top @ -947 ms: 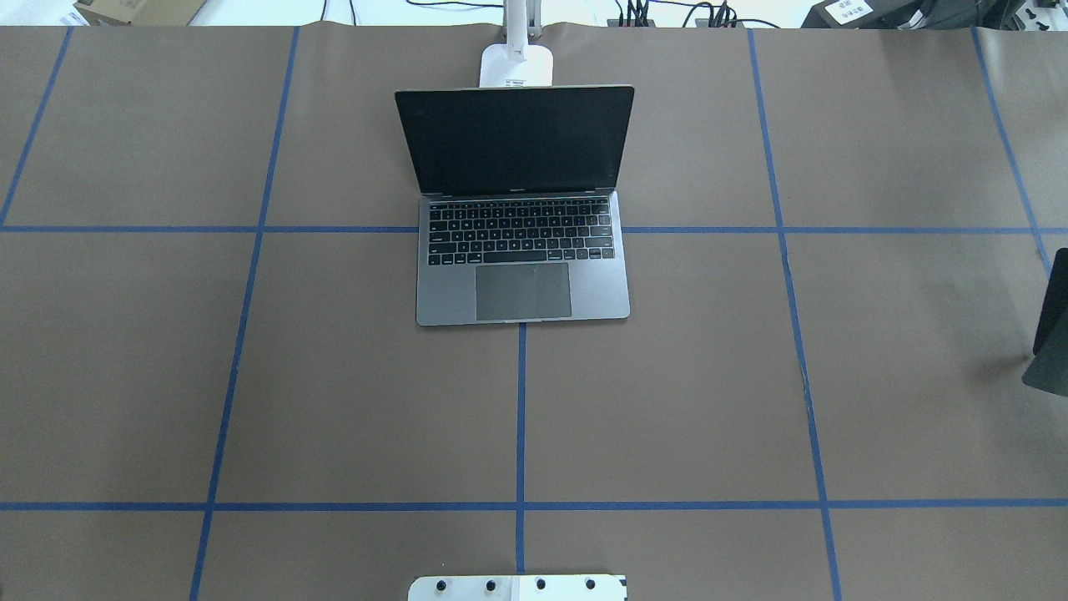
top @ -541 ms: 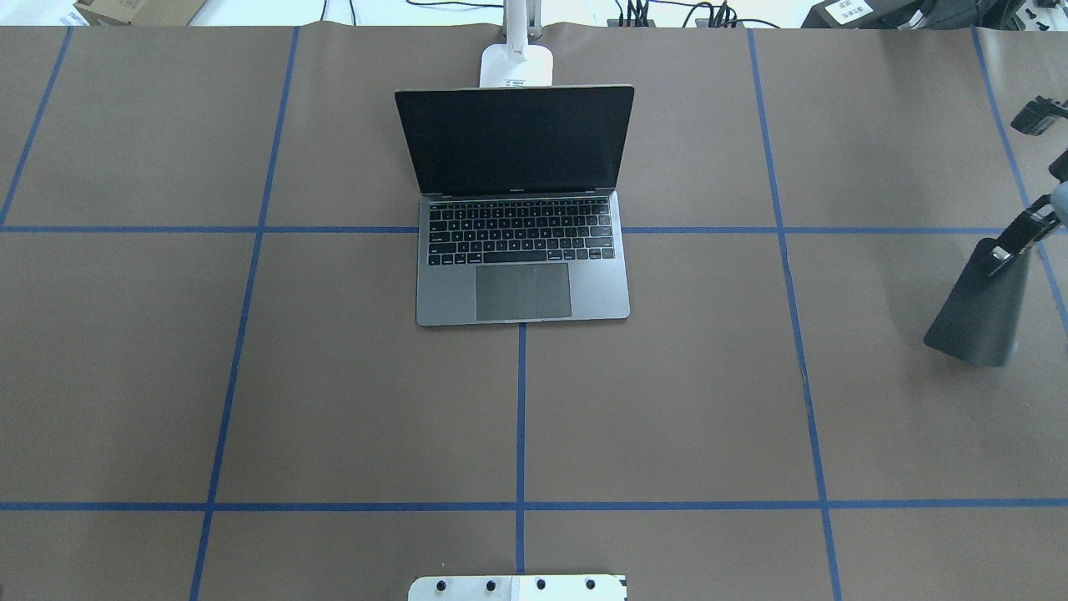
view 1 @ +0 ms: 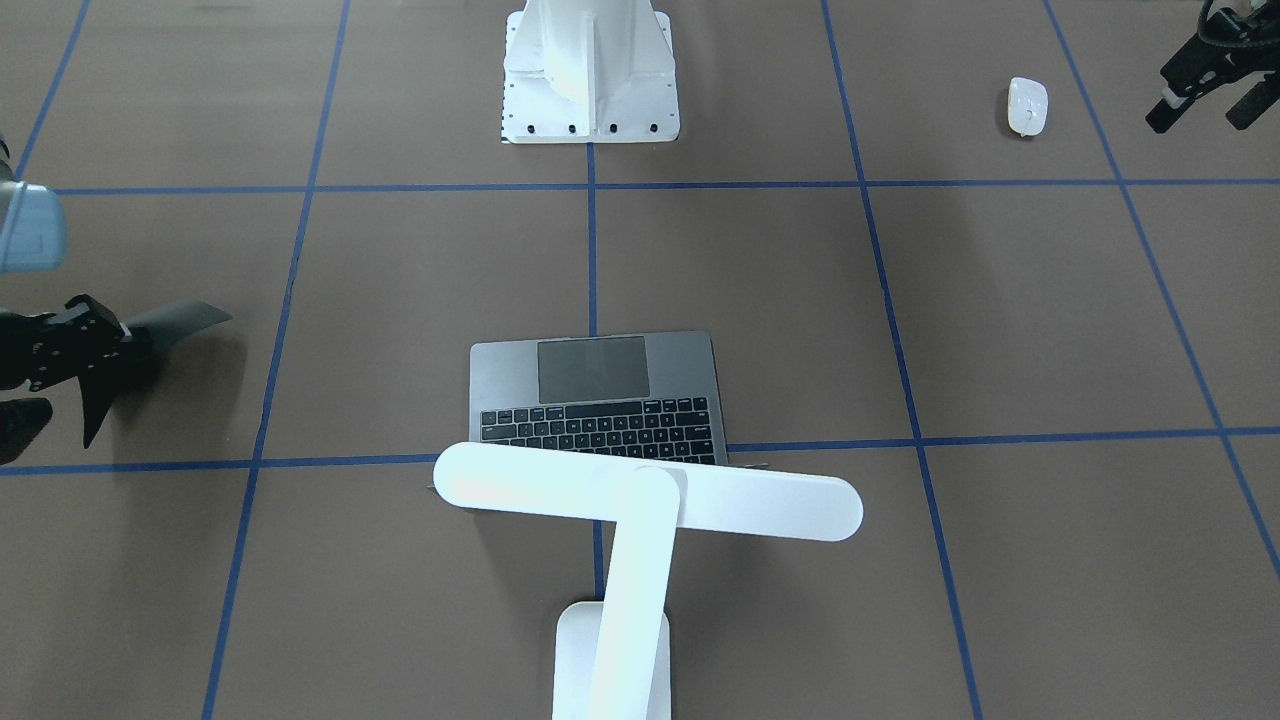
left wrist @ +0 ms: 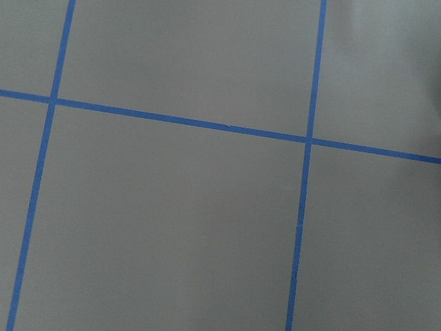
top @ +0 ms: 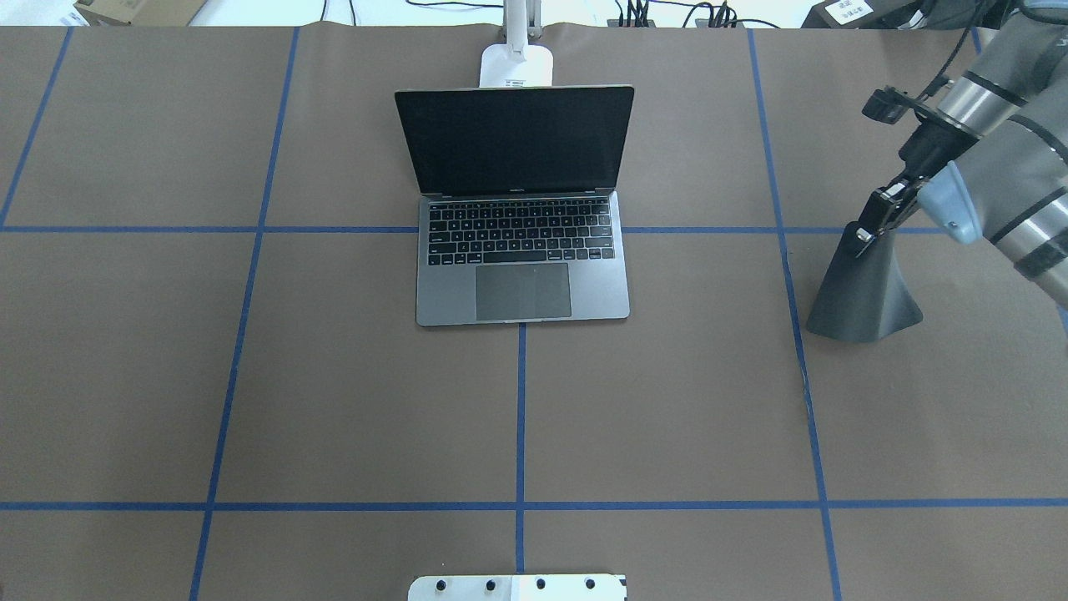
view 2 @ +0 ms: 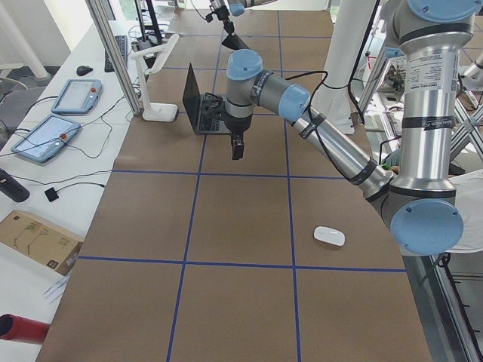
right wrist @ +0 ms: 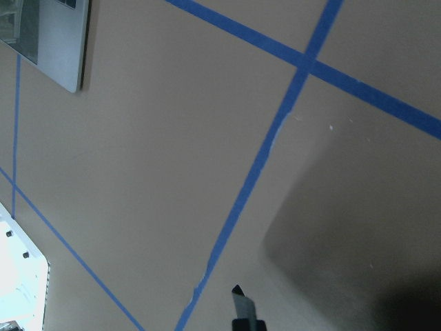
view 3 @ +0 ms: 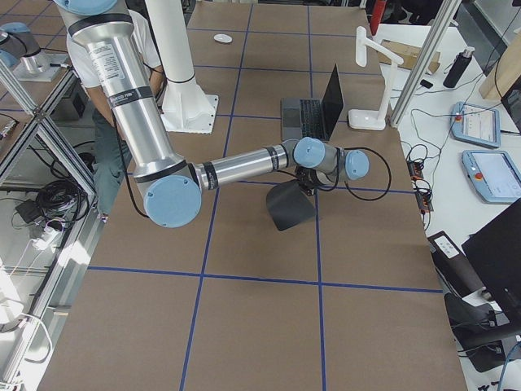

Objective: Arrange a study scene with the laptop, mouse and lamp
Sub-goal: 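Bring the hanging black mouse pad with the right gripper beside the laptop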

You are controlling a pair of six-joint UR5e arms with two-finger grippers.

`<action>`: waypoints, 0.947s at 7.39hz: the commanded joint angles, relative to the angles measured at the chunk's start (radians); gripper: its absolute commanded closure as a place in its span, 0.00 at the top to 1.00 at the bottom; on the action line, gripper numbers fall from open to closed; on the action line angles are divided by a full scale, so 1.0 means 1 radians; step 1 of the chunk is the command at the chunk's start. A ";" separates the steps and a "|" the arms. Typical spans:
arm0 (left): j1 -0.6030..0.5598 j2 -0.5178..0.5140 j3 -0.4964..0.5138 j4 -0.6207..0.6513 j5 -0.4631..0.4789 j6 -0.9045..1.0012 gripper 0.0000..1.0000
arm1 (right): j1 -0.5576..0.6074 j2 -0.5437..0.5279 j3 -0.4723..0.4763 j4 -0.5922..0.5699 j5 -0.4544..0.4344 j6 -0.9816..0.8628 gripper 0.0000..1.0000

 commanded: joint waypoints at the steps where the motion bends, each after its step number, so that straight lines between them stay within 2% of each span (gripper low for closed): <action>1: -0.001 0.000 0.007 0.000 0.000 0.000 1.00 | -0.057 0.095 -0.130 0.213 0.003 0.188 0.00; 2: -0.001 0.000 0.007 0.000 0.000 0.000 1.00 | -0.076 0.125 -0.155 0.275 0.003 0.274 0.00; 3: -0.001 0.000 0.009 0.000 0.000 0.000 1.00 | -0.092 0.130 -0.160 0.294 0.003 0.285 0.00; 7: -0.001 0.000 0.005 0.000 0.000 -0.002 1.00 | -0.120 0.214 -0.212 0.299 -0.006 0.285 0.00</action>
